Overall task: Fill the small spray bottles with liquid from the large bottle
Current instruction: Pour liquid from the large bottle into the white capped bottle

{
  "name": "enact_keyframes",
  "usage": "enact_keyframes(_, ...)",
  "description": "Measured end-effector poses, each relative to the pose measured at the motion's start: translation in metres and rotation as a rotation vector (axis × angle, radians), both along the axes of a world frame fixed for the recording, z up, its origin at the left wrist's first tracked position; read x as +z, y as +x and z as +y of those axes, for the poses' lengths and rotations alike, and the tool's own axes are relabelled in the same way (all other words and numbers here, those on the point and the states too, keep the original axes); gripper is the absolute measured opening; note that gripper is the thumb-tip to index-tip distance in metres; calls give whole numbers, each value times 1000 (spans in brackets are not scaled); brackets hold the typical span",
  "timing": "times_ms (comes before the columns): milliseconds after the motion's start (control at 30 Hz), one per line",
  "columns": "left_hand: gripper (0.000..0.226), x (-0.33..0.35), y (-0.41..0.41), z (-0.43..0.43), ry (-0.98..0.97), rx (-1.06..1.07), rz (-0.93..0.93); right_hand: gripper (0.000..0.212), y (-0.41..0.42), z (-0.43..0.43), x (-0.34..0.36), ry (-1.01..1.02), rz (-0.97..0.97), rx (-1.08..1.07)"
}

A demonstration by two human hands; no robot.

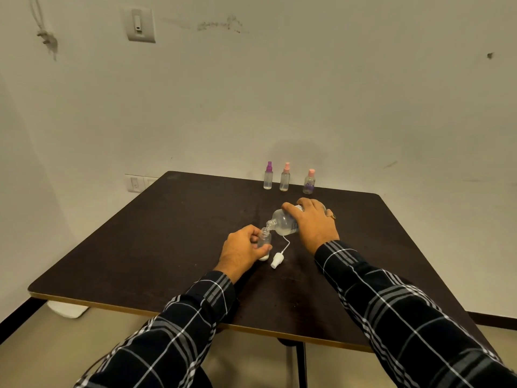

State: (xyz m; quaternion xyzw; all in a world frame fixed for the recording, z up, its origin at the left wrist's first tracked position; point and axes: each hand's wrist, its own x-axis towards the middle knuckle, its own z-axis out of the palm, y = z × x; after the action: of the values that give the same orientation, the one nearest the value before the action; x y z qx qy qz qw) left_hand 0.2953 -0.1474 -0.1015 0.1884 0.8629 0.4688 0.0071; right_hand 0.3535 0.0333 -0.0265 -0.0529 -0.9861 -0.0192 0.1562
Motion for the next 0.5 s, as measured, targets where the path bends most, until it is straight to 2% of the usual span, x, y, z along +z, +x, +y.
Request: enact_keyframes(500, 28, 1, 0, -1, -22, 4, -5, 66, 0, -1, 2, 2, -19, 1)
